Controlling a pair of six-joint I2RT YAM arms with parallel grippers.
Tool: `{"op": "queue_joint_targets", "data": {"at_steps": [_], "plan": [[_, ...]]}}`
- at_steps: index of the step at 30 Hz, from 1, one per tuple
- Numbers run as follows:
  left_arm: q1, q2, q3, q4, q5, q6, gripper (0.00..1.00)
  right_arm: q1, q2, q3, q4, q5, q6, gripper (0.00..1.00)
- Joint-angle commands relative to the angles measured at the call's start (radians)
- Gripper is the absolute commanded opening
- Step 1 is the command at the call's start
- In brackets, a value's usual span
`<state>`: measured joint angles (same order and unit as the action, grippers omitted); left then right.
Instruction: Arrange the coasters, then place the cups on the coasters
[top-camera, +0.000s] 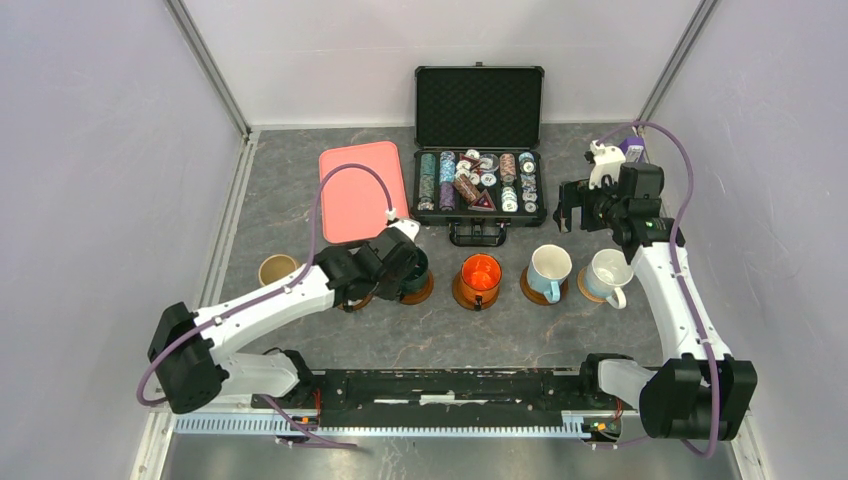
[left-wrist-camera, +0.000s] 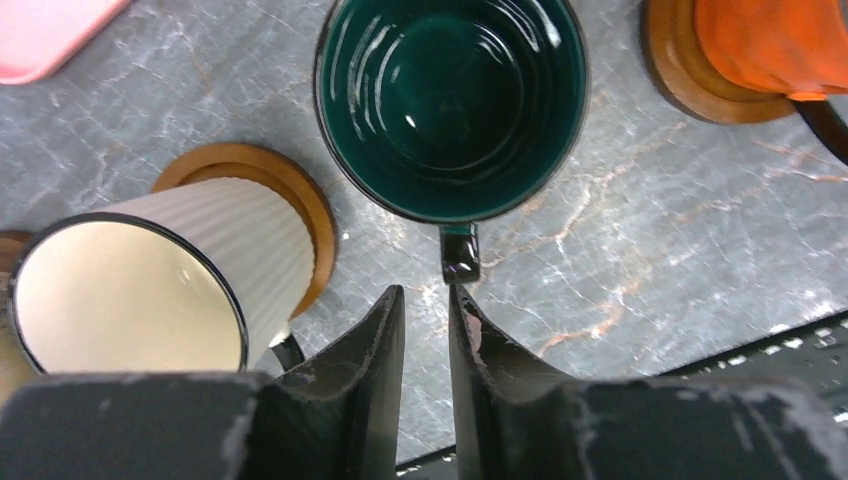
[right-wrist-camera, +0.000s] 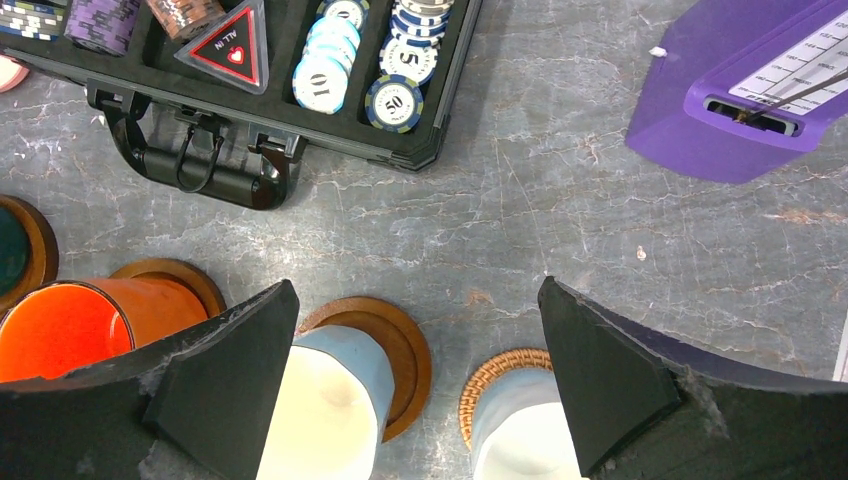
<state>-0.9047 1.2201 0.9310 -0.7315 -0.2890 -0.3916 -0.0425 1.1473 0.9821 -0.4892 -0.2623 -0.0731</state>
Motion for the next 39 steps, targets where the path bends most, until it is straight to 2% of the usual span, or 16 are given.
{"op": "queue_joint_targets", "data": {"at_steps": [1,4,7,9,12,13,19,27,31,32,35,36,39], "plan": [[0.001,0.051,0.049,-0.024,-0.104,0.048,0.25,-0.007,-0.003,-0.014,0.021,-0.018,0.004,0.98],[0.001,0.074,0.047,-0.022,-0.128,0.056,0.19,-0.007,0.000,-0.010,0.021,-0.018,0.002,0.98],[0.001,0.099,0.040,-0.011,-0.120,0.058,0.19,-0.008,0.000,-0.010,0.023,-0.018,0.002,0.98],[0.001,0.119,0.044,0.001,-0.115,0.058,0.24,-0.008,0.001,-0.011,0.022,-0.018,0.002,0.98],[0.001,0.151,0.046,0.012,-0.108,0.053,0.41,-0.010,-0.002,-0.014,0.021,-0.016,0.002,0.98],[0.002,0.162,0.046,0.014,-0.107,0.047,0.43,-0.010,-0.002,-0.013,0.021,-0.016,0.002,0.98],[0.000,0.176,0.054,0.035,-0.044,0.024,0.47,-0.016,-0.004,-0.013,0.017,-0.012,-0.001,0.98],[0.001,0.156,0.055,0.003,-0.043,0.035,0.50,-0.019,0.003,-0.010,0.021,-0.022,-0.003,0.98],[0.001,0.056,0.063,-0.048,-0.008,0.081,0.64,-0.019,-0.004,-0.009,0.036,-0.040,-0.020,0.98],[0.001,0.026,0.064,-0.054,0.006,0.102,0.70,-0.019,-0.003,-0.008,0.044,-0.050,-0.022,0.98],[0.011,-0.069,0.096,-0.069,0.075,0.162,0.95,-0.019,0.006,0.004,0.057,-0.078,-0.031,0.98],[0.017,-0.095,0.111,-0.067,0.098,0.175,1.00,-0.019,0.012,0.011,0.062,-0.090,-0.035,0.98],[0.048,-0.111,0.183,-0.069,0.142,0.193,1.00,-0.019,0.034,0.037,0.072,-0.105,-0.052,0.98]]}}
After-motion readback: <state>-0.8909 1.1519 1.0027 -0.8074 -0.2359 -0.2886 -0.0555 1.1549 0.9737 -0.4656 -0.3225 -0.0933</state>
